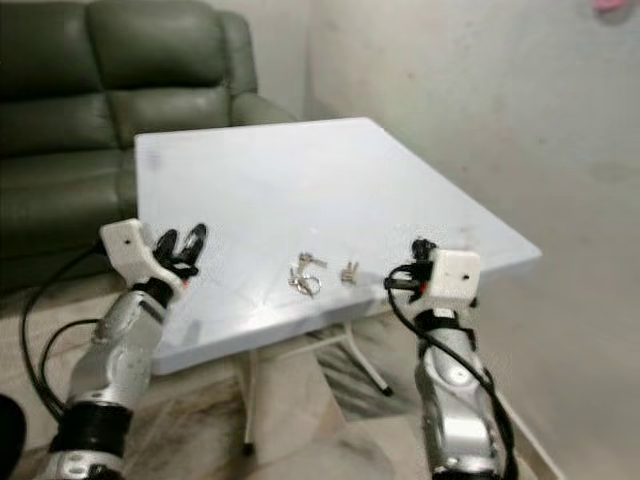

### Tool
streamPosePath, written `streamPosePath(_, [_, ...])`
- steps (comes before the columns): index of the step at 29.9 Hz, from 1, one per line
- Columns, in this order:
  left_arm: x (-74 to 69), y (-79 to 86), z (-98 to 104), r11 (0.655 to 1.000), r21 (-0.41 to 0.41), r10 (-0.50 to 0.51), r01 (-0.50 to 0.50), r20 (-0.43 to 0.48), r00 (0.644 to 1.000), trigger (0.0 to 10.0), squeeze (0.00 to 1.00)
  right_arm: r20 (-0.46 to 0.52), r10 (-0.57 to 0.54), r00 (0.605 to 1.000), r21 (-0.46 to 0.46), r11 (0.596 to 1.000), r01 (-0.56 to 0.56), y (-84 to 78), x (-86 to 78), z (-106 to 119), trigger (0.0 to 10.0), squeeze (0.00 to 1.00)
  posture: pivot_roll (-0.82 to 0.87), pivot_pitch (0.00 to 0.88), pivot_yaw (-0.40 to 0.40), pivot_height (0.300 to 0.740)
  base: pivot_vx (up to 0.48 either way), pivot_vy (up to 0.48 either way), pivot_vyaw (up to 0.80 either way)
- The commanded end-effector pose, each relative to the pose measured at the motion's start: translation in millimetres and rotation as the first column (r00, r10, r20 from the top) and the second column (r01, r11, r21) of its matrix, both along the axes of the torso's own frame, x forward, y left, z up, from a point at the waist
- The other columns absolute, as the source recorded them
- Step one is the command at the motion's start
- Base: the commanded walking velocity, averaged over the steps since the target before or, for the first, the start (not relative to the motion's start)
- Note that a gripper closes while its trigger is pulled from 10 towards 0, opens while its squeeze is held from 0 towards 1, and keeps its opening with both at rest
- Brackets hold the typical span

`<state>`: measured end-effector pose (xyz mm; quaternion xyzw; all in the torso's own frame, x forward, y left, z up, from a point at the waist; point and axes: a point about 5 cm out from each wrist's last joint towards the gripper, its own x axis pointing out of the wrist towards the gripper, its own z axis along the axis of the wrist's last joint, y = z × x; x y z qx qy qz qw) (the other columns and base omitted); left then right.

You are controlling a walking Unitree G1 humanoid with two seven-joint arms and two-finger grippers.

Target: Hang keys on a hook

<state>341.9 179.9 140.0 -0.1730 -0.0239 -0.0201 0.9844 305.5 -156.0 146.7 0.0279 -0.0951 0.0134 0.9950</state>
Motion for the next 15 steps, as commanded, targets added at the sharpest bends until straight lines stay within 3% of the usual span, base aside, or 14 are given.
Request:
streamPosePath(1, [2.4, -10.5, 4.5, 1.0, 0.001, -0.031, 0.031, 0.011, 0.999, 10.0, 0.0, 0.012, -0.026, 1.0, -0.011, 1.0, 0.026, -9.6, 0.1, 4.2, 10.0, 0.0, 0.03, 0.0, -0.02, 0.74, 0.0, 0.0, -0.72])
streamPosePath(10, [2.7, -11.7, 7.0, 0.997, 0.064, -0.046, 0.044, 0.02, 0.999, 10.0, 0.0, 0.011, -0.028, 1.0, -0.01, 1.0, 0.028, -8.8, 0.3, 4.3, 10.0, 0.0, 0.03, 0.0, -0.016, 0.74, 0.0, 0.0, -0.72])
streamPosePath(15, [1.9, -13.3, 8.4, 0.997, 0.029, -0.066, 0.065, 0.033, 0.997, 10.0, 0.0, 0.011, -0.027, 1.0, -0.01, 1.0, 0.027, -8.3, 0.3, 4.6, 10.0, 0.0, 0.03, 0.0, -0.015, 0.74, 0.0, -0.143, -0.72])
